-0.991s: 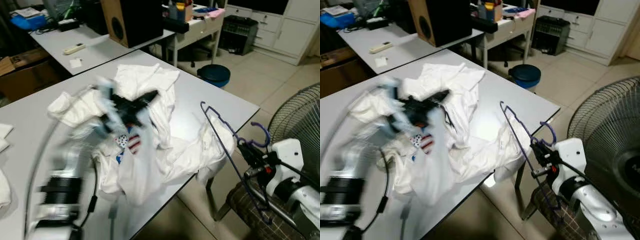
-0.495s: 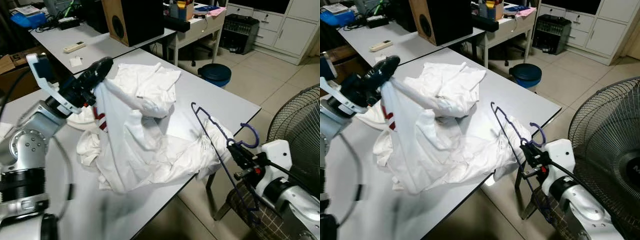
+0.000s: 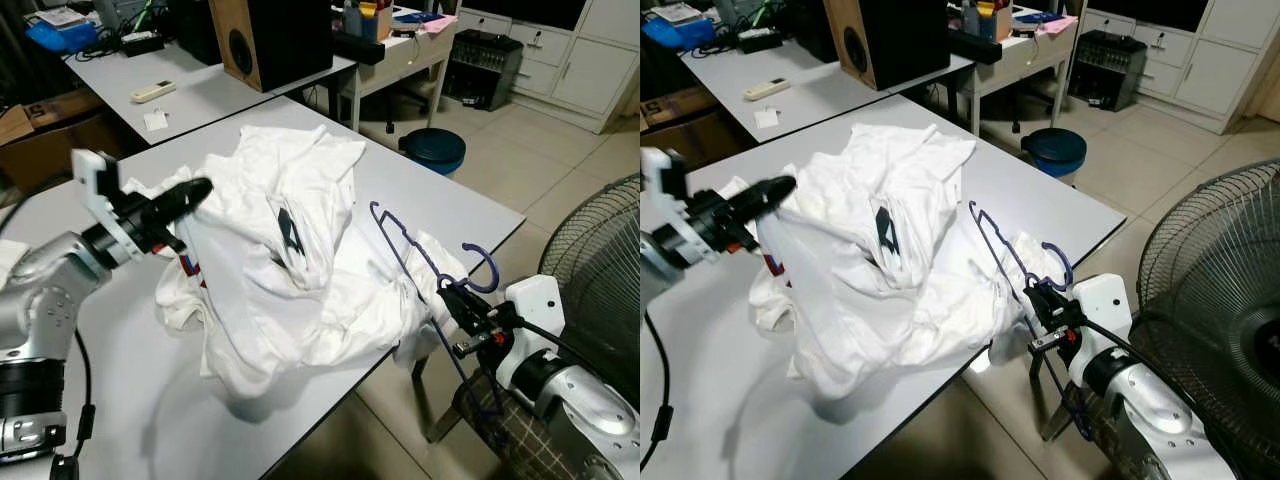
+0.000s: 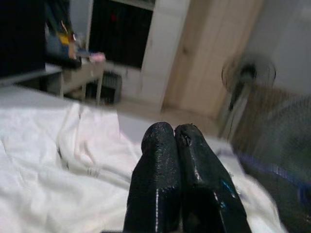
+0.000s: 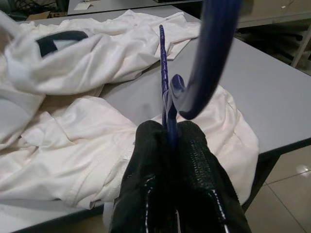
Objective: Hang hanger
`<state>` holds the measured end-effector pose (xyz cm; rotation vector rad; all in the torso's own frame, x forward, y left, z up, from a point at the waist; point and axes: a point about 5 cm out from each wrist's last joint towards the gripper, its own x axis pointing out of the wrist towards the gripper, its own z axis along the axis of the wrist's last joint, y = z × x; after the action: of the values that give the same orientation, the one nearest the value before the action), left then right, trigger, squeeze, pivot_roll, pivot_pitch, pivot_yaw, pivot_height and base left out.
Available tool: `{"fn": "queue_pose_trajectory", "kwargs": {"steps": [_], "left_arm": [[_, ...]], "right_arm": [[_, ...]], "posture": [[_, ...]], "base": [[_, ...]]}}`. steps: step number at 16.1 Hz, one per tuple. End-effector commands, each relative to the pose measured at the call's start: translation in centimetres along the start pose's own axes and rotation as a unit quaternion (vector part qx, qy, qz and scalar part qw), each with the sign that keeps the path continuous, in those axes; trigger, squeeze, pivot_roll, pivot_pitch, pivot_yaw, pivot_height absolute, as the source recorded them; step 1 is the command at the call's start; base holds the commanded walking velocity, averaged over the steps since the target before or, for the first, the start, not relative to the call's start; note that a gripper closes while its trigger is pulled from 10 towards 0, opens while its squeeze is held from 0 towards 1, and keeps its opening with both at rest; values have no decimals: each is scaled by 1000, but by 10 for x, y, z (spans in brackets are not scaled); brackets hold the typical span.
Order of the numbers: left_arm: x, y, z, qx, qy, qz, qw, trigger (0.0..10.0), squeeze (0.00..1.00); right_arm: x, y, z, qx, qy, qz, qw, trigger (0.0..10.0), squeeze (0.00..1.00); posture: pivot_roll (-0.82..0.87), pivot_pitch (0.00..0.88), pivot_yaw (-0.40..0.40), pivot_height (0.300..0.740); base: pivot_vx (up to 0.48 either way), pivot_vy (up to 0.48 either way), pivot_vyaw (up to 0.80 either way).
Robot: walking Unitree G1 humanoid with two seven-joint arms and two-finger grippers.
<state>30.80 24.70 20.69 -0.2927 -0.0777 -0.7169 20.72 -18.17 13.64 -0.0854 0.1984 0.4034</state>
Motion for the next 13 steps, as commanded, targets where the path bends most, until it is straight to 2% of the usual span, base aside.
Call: {"fn": "queue_pose_trajectory", "kwargs": {"steps": [1, 2, 3, 4, 5, 6, 7, 8, 9, 10, 12, 13], "left_arm": [[-2, 4, 14, -3, -46, 16, 999, 0, 0], [0, 10, 19, -13, -80, 40, 996, 0, 0], [11, 14, 23, -27, -110, 74, 991, 0, 0], [28, 8, 14, -12, -73, 72, 995, 0, 0], [51, -8, -3, 19, -20, 38, 999, 0, 0], [75, -24, -10, 19, -23, 9, 1000, 0, 0], [106, -45, 6, -13, -91, -31, 995, 0, 0], [124, -60, 22, -38, -139, -61, 988, 0, 0], [132, -68, 33, -51, -164, -79, 982, 0, 0], [141, -76, 36, -50, -164, -91, 981, 0, 0], [150, -77, 18, -5, -113, -80, 990, 0, 0], [153, -72, -1, 40, -65, -49, 996, 0, 0]], "right_arm": [[1, 0, 0, 1, -2, 5, 1000, 10000, 0], [2, 0, 0, 1, -2, 6, 1000, 10000, 0], [4, 0, 2, 2, -8, 5, 1000, 10000, 0], [6, -1, 4, 3, -15, 0, 1000, 10000, 0], [8, -4, 6, 6, -27, -13, 1000, 10000, 0], [10, -7, 9, 7, -38, -26, 999, 10000, 0], [10, -10, 13, 7, -50, -42, 998, 10000, 0], [9, -13, 16, 9, -57, -51, 997, 10000, 0], [7, -15, 17, 11, -61, -58, 996, 10000, 0], [5, -17, 17, 18, -68, -72, 995, 10000, 0], [5, -17, 16, 20, -71, -84, 994, 10000, 0], [5, -16, 16, 20, -74, -87, 993, 10000, 0]], "posture": [[-60, 0, 72, 740], [-60, 0, 72, 740], [-55, 0, 70, 740], [-49, 0, 71, 740], [-49, 0, 74, 740], [-57, 0, 81, 740], [-67, 0, 91, 740], [-74, 0, 101, 740], [-74, 0, 101, 740], [-79, 0, 115, 740], [-87, 0, 130, 740], [-95, 0, 145, 740]], "base": [[0, 0, 0], [0, 0, 0], [0, 0, 0], [0, 0, 0], [0, 0, 0], [0, 0, 0], [0, 0, 0], [0, 0, 0], [0, 0, 0], [0, 0, 0], [0, 0, 0], [0, 0, 0]]}}
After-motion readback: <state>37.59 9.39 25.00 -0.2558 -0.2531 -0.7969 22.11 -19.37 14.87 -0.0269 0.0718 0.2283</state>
